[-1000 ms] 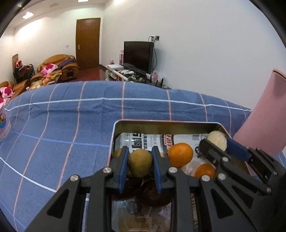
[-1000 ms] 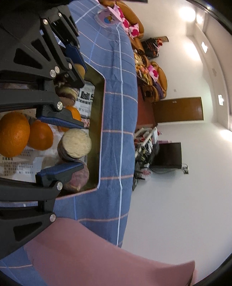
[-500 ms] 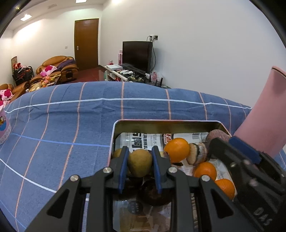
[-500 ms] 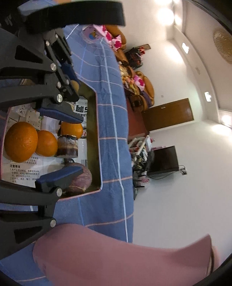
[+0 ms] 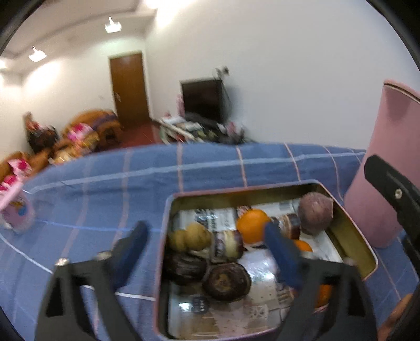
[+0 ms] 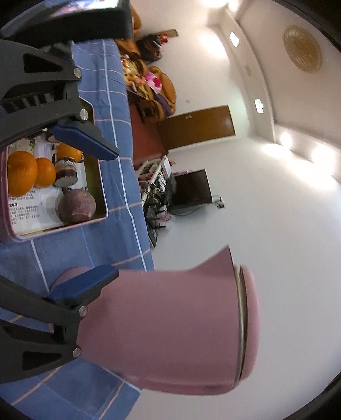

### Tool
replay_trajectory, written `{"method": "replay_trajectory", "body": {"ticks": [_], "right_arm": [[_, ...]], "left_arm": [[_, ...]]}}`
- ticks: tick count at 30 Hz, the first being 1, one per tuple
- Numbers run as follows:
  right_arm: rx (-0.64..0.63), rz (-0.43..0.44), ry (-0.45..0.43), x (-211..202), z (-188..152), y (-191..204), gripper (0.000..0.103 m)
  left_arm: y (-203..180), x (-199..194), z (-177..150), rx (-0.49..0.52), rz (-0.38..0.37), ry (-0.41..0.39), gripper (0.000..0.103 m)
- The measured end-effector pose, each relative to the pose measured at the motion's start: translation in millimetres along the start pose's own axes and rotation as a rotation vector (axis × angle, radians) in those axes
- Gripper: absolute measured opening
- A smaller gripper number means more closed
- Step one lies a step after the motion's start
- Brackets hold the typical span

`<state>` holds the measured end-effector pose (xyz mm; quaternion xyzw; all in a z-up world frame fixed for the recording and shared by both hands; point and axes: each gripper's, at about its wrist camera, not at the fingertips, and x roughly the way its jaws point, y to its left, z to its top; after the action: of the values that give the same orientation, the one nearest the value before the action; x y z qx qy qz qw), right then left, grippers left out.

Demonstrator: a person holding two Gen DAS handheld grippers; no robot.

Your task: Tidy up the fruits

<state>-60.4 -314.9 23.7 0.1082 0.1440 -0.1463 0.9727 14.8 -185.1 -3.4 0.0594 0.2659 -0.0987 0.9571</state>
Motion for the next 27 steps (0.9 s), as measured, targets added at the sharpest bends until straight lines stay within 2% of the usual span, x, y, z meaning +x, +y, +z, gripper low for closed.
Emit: {"method": "replay_trajectory", "body": {"ticks": [3, 5, 13, 27], "right_arm": [[-0.001, -0.007, 0.004, -2.9, -1.8, -1.3, 0.084], [-0.015, -0.010, -0.014, -9.2, -3.6, 0.5, 0.084], [-0.102, -0.024, -0.074, -34.6, -12.5, 10.8, 0.084], [-0.130, -0.022, -0.153, -72.5, -17.7, 17.3, 0.084]], "left_arm": [[1.7, -15.3, -0.7, 0.006, 0.017, -0.077, 0.103], [2.5, -21.1, -4.2, 0.013, 0.027, -0.092, 0.103], [12.9, -40.4, -10.4, -0.009, 0.022, -0.134, 0.103], [28.5, -72.2, -25.7, -0.028, 0.031, -0.198, 0.103]]}}
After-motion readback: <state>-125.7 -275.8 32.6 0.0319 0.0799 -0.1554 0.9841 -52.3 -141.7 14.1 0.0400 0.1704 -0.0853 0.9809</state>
